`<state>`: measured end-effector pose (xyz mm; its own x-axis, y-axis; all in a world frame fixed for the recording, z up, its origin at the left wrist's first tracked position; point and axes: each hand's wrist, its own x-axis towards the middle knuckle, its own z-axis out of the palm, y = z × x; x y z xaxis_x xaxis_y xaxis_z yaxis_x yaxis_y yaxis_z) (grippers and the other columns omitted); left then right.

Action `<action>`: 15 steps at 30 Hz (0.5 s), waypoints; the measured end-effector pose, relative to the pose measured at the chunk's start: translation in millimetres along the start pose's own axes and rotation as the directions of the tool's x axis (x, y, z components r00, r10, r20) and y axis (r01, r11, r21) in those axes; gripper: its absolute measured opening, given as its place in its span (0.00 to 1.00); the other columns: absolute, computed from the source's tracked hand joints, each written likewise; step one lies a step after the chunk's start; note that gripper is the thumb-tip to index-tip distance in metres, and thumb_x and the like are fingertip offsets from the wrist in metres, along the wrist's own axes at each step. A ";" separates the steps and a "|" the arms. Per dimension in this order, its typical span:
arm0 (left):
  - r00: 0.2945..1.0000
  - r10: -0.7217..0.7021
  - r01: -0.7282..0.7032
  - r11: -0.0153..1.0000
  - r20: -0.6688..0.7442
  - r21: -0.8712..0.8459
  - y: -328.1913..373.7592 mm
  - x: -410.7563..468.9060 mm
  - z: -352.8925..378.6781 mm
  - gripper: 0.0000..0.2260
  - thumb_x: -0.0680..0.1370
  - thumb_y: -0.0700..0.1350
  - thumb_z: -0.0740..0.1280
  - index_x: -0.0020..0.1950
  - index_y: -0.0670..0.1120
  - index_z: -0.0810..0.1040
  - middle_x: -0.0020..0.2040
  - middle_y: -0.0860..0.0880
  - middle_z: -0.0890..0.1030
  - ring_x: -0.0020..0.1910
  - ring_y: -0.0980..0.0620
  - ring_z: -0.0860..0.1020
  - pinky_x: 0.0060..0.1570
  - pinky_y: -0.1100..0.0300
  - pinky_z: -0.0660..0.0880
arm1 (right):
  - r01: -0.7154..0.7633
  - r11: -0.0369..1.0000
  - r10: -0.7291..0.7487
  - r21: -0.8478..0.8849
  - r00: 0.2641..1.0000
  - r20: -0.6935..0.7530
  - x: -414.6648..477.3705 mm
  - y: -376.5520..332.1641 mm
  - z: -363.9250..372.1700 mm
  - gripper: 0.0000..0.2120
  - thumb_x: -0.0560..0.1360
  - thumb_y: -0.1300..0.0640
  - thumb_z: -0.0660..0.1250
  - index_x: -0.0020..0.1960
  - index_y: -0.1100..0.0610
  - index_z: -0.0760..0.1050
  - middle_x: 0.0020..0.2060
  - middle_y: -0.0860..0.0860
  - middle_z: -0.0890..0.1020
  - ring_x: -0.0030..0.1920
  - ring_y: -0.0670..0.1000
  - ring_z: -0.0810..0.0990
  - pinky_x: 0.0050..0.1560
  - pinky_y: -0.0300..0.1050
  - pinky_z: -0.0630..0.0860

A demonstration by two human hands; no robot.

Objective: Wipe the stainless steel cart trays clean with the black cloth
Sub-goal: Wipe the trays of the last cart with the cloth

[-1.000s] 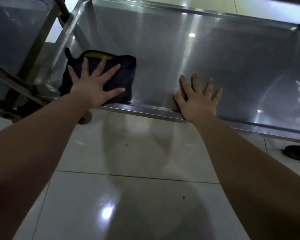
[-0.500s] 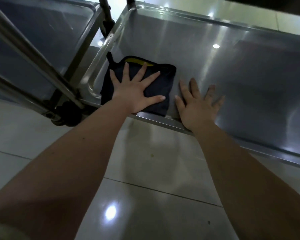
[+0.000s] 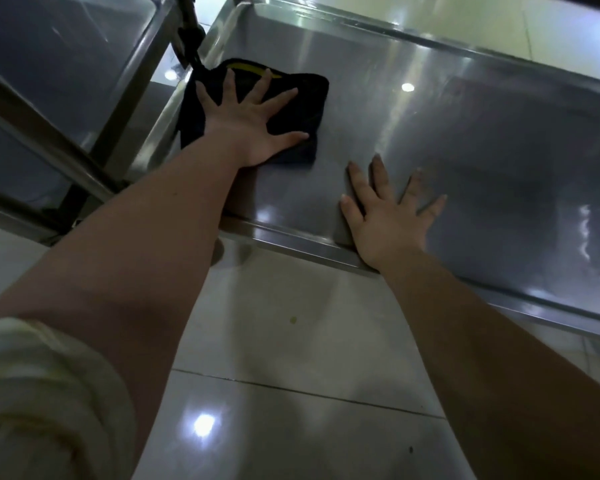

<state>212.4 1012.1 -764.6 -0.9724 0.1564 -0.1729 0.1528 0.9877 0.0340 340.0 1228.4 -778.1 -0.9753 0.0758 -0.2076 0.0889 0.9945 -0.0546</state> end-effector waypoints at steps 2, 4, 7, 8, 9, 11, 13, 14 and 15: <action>1.000 0.009 -0.009 1.000 0.015 -0.009 -2.0 -8.6 -1.7 0.35 0.70 0.79 0.45 0.75 0.72 0.41 0.81 0.57 0.41 0.78 0.37 0.38 0.68 0.25 0.39 | -0.003 1.000 0.003 0.004 1.000 -0.003 -0.9 -1.5 -0.7 0.26 0.80 0.34 0.40 0.76 0.32 0.37 0.78 0.39 0.39 0.77 0.65 0.34 0.66 0.79 0.36; 0.999 0.015 -0.013 0.999 0.035 -0.041 -5.0 -26.1 -0.5 0.35 0.70 0.79 0.46 0.75 0.72 0.41 0.81 0.56 0.40 0.78 0.37 0.38 0.67 0.25 0.38 | -0.007 1.000 0.007 0.000 1.000 0.002 -1.7 -2.0 -0.8 0.26 0.80 0.34 0.40 0.76 0.32 0.37 0.78 0.39 0.39 0.77 0.64 0.35 0.66 0.79 0.36; 0.995 -0.005 0.009 0.999 0.096 -0.050 -11.4 -65.5 5.3 0.36 0.69 0.79 0.46 0.74 0.73 0.38 0.80 0.57 0.37 0.77 0.37 0.36 0.67 0.25 0.36 | -0.006 1.000 0.006 -0.009 1.000 0.001 -1.4 -2.1 1.0 0.26 0.79 0.34 0.39 0.76 0.32 0.36 0.78 0.40 0.38 0.77 0.64 0.35 0.66 0.79 0.36; 0.992 -0.013 0.019 0.999 0.128 -0.042 -13.6 -78.6 7.0 0.37 0.69 0.80 0.46 0.74 0.73 0.36 0.79 0.57 0.35 0.77 0.37 0.35 0.67 0.26 0.35 | -0.005 1.000 0.005 -0.009 1.000 -0.002 -1.2 -1.8 1.6 0.26 0.79 0.34 0.39 0.75 0.32 0.36 0.78 0.40 0.38 0.77 0.64 0.35 0.66 0.79 0.37; 0.987 -0.023 0.029 0.999 0.160 -0.035 -15.9 -90.5 8.3 0.37 0.68 0.80 0.45 0.73 0.73 0.34 0.79 0.57 0.33 0.77 0.37 0.34 0.67 0.26 0.35 | -0.005 1.000 0.005 -0.008 1.000 -0.003 -0.6 -1.3 2.0 0.26 0.79 0.34 0.39 0.75 0.32 0.36 0.78 0.40 0.38 0.77 0.64 0.35 0.66 0.79 0.37; 0.980 -0.042 0.048 0.999 0.193 -0.022 -19.4 -109.1 10.7 0.37 0.67 0.80 0.43 0.72 0.73 0.32 0.78 0.57 0.31 0.76 0.37 0.33 0.67 0.26 0.35 | -0.010 1.000 0.010 -0.008 1.000 0.003 -0.1 -0.7 2.0 0.26 0.79 0.33 0.39 0.75 0.32 0.36 0.78 0.40 0.38 0.77 0.64 0.35 0.66 0.79 0.36; 0.985 -0.052 0.054 0.999 0.164 -0.005 -19.6 -120.3 14.6 0.38 0.66 0.80 0.40 0.72 0.72 0.32 0.78 0.57 0.32 0.77 0.36 0.34 0.68 0.26 0.37 | -0.011 1.000 0.011 -0.010 1.000 0.004 -0.3 -0.9 2.0 0.26 0.79 0.33 0.39 0.75 0.32 0.36 0.78 0.40 0.39 0.77 0.64 0.35 0.66 0.79 0.36; 0.990 -0.051 0.052 0.999 0.132 0.001 -18.7 -122.0 17.2 0.38 0.66 0.79 0.39 0.73 0.71 0.32 0.79 0.56 0.32 0.77 0.35 0.35 0.67 0.25 0.37 | -0.010 1.000 0.010 -0.009 1.000 -0.001 -0.6 -0.8 2.1 0.26 0.79 0.34 0.39 0.76 0.32 0.36 0.78 0.40 0.39 0.77 0.64 0.35 0.66 0.79 0.36; 0.993 -0.049 0.049 0.999 0.104 0.001 -17.9 -120.9 18.6 0.37 0.67 0.79 0.40 0.73 0.71 0.32 0.79 0.56 0.33 0.77 0.35 0.35 0.67 0.25 0.37 | -0.008 1.000 0.008 -0.006 1.000 -0.006 -0.6 -0.9 2.6 0.26 0.79 0.34 0.40 0.76 0.32 0.37 0.78 0.40 0.39 0.77 0.64 0.35 0.66 0.79 0.36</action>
<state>330.5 975.6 -762.6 -0.9551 0.1074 -0.2761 0.1048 0.9942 0.0242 341.1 1227.3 -780.4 -0.9758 0.0845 -0.2018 0.0958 0.9943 -0.0467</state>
